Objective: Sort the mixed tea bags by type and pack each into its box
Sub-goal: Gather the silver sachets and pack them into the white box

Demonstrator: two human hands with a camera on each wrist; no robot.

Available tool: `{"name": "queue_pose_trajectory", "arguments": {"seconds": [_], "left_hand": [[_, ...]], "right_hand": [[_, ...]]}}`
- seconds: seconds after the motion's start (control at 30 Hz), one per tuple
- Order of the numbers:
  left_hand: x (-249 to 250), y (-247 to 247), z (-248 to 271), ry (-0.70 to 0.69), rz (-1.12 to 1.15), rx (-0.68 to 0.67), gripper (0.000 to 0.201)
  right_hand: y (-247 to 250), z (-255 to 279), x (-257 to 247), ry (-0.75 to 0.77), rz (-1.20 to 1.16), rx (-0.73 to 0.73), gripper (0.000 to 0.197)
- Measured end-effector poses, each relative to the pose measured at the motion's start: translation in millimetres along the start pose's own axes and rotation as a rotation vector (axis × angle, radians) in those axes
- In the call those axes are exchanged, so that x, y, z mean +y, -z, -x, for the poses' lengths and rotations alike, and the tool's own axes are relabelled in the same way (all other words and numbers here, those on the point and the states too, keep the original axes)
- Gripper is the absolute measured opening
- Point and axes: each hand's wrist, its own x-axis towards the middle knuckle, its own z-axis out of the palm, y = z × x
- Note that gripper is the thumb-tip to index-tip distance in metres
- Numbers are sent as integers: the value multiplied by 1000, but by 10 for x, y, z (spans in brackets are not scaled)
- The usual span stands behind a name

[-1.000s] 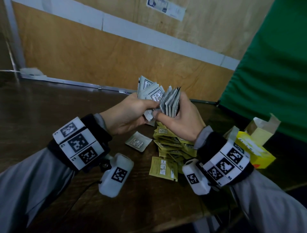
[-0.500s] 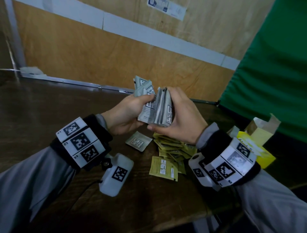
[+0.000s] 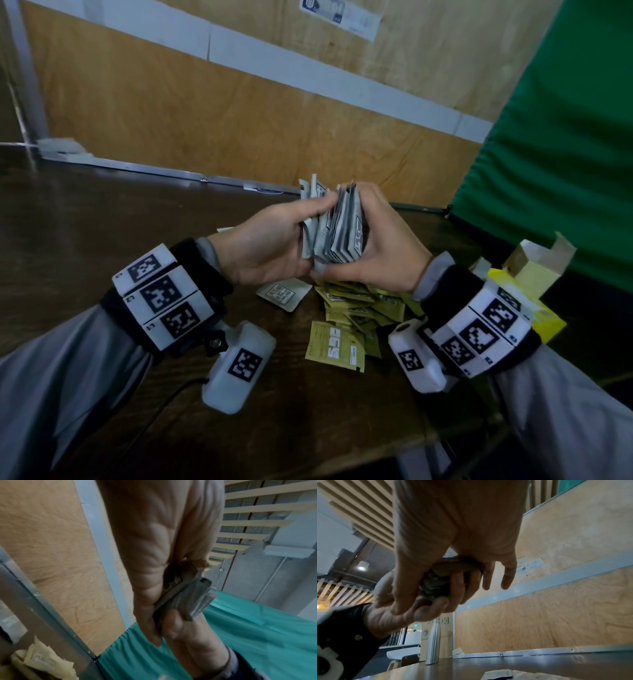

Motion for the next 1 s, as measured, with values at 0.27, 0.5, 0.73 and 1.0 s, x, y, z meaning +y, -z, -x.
{"name": "queue_pose_trajectory", "arguments": {"seconds": [0.27,0.5,0.73,1.0], "left_hand": [[-107,-81,0,-77,-133,10,45],[-108,-76,27,-77,-130,-6,34],[-47,-181,37,-18,-108,54,42],[-49,-253,37,-62,-61,145,47]], "right_hand": [[66,71,-3,-97,-216,-387,109],[30,25,-64,37,-120,-91,89],[23,20,-126,103,3,3,86],[-52,87,-157,132,94,53,74]]}}
